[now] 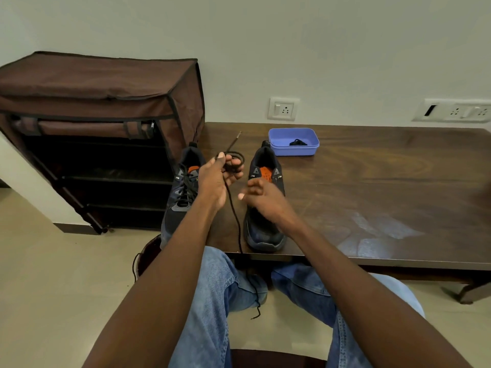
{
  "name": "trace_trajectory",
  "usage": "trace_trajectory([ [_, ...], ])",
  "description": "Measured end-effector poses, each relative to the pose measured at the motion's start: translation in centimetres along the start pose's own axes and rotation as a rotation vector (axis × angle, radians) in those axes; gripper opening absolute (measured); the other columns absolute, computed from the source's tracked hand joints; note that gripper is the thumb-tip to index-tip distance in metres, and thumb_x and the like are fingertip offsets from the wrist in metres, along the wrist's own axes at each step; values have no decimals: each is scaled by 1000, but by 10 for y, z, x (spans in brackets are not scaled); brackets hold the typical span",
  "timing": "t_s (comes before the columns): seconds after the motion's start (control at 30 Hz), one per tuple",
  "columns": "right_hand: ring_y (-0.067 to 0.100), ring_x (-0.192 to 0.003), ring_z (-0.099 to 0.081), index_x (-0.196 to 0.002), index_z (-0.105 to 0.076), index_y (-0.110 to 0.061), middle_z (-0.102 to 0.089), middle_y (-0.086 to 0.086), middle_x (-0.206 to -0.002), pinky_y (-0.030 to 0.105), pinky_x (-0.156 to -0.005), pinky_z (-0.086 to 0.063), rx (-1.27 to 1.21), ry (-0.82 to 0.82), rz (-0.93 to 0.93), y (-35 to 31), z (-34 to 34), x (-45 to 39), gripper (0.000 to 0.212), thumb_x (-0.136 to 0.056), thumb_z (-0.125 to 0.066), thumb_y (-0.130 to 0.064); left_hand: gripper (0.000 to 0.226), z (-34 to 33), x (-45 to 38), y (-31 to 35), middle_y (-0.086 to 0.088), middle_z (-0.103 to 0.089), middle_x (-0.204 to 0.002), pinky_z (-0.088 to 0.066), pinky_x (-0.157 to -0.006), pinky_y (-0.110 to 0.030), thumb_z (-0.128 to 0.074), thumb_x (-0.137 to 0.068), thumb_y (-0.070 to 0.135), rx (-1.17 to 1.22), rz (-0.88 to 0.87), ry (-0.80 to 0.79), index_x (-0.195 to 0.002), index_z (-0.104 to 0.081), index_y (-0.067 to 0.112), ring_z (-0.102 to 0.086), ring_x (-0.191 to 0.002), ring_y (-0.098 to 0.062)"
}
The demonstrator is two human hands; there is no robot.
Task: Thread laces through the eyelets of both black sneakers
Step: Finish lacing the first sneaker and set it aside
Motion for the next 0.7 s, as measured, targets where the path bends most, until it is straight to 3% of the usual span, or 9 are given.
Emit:
trace_trajectory([
  [0.1, 16, -117, -63, -146, -33, -9, -69, 9, -122, 32, -109, -42, -41, -230, -70, 15, -36, 4, 76, -84, -77, -16, 26, 0, 1, -3, -1, -66, -62, -58, -56, -28, -44, -106, 20, 258, 98, 10, -87, -58, 8, -69, -60, -17],
  [0.17, 21, -101, -70, -136, -41, -9, -75, 12, -102, 35, -104, -46, -82, -345, -98, 18, -46, 11, 58, -87, -73, -11, 27, 6, 0, -3, 2, -62, -58, -51, -47, -22, -43, -106, 20, 331, 125, 56, -86, -57, 10, -63, -51, -12],
  [0.23, 22, -74, -68, -126, -52, -6, -71, 9, -79, 37, -85, -48, -166, -370, -86, 6, -38, 16, 36, -93, -63, -2, 28, 16, -6, -4, 6, -54, -53, -37, -34, -18, -40, -108, 20, 375, 124, 84, -84, -54, 13, -50, -41, -7],
  [0.37, 14, -61, -57, -113, -60, -4, -60, 4, -74, 31, -69, -55, -539, -117, 39, -28, 32, 12, 18, -95, -56, -2, 30, 43, -15, -6, 9, -43, -51, -18, -26, -19, -38, -109, 21, 368, 103, 198, -82, -50, 15, -31, -32, -3],
  [0.47, 11, -60, -56, -103, -60, -7, -64, 0, -74, 25, -59, -51, -740, 196, 116, -26, 97, 13, 12, -96, -52, -2, 27, 63, -12, 1, 5, -46, -61, -23, -34, -19, -43, -107, 25, 105, 17, 382, -86, -57, 15, -36, -39, -7],
  [0.53, 10, -59, -57, -100, -60, -9, -67, -1, -73, 24, -55, -48, -714, 340, 109, -18, 121, 15, 15, -97, -49, 0, 27, 65, -8, 11, 4, -49, -67, -31, -43, -23, -43, -107, 28, -142, -73, 452, -88, -59, 16, -41, -50, -10],
  [0.6, 11, -58, -56, -103, -60, -7, -70, 1, -76, 23, -52, -43, -527, 406, 69, -15, 126, 17, 16, -99, -47, 0, 26, 48, -4, 15, 4, -48, -67, -31, -44, -22, -43, -106, 28, -263, -105, 349, -88, -58, 18, -40, -52, -9],
  [0.7, 13, -51, -53, -103, -58, -5, -72, 6, -78, 24, -45, -36, -242, 293, 55, -22, 99, 19, 7, -97, -54, -3, 10, -4, 4, 2, 6, -46, -66, -26, -37, -18, -56, -100, 21, -343, -4, -118, -91, -57, 17, -38, -50, -6],
])
Point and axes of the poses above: each hand's wrist, its own x-axis away from the middle knuckle, its own z-axis out of the back of the hand, y = z × x, the point moved 9 cm from there along -x, towards the middle knuckle
